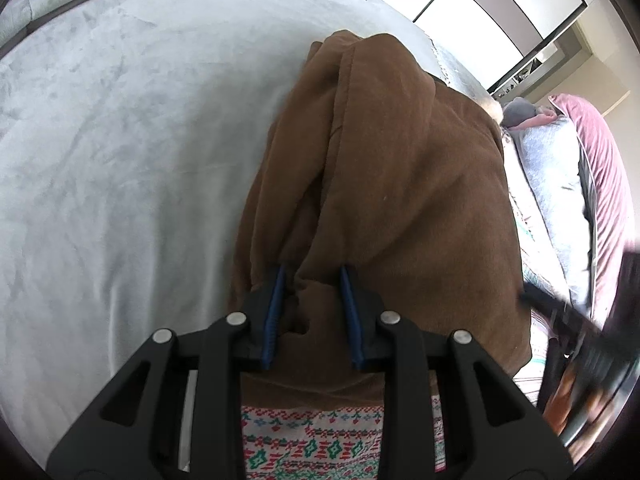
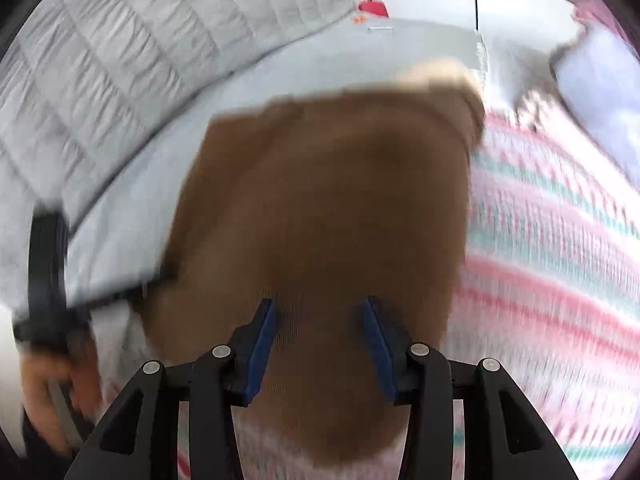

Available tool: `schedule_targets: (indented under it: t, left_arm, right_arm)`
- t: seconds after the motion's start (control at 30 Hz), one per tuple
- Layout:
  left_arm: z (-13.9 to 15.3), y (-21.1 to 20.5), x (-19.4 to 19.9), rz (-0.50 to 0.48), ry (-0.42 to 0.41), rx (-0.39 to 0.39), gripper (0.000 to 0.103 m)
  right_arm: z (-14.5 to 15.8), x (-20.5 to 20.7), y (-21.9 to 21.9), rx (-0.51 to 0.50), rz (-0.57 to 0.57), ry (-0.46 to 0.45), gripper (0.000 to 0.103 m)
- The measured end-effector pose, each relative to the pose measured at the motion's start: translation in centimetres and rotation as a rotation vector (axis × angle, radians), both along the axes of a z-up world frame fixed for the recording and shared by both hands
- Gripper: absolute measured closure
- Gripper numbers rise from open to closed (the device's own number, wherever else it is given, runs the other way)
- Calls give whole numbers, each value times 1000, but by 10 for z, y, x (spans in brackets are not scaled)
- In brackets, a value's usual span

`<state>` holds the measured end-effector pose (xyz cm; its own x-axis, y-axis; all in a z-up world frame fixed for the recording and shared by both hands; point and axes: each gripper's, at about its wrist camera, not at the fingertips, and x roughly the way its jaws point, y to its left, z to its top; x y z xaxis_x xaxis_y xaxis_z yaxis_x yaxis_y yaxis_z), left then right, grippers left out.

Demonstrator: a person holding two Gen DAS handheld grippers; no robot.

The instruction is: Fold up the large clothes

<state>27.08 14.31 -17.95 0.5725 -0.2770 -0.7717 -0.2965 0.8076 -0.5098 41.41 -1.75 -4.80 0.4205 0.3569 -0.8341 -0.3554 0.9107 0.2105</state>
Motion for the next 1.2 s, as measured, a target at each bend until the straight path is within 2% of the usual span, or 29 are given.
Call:
schedule_targets:
  t: [0.13,0.27,0.33,0.43,0.5,0.6,0.73,0.8,1.0,1.13,1.2]
  left_arm:
    - [1,-6,-1,-9,-1,23,71]
    - [-1,-8,2,-10,4,31,70]
    - [-1,-8,3,-12,6,36,70]
    - [1,-15,8,-19,5,47,70]
    - [1,-16,9,-22,4,44,70]
    - [1,-13,9,-19,7,30,70]
    - [2,-15,11,-26,11,54,70]
    - [3,-18,11,-28,8,65,70]
    - [3,-14,11,-44,-2,31,69]
    - [11,2,0,-36,-34,-41,68]
    - [12,13,-11,-13,-50,-103,66]
  right_arm:
    - [-14,-20,-16,52,-16,26,57]
    - [-32,-21,-9,3,11,25,57]
    - [-38,-21,-9,13,1,8,57]
    - [-35,-28,-13,18,-28,-1,57]
    - [-20,-36,-20,21,-50,-1,57]
    - [-7,-54,-38,72,-104,1,57]
    - [-46,-56,-40,47,-122,36,55]
    - [-50,-56,-41,47,-121,29,55]
    - [-47,-53,-38,19,-126,39,54]
    - [-48,-56,-39,39,-140,33,51]
    - [-48,-59,-41,45,-141,38,49]
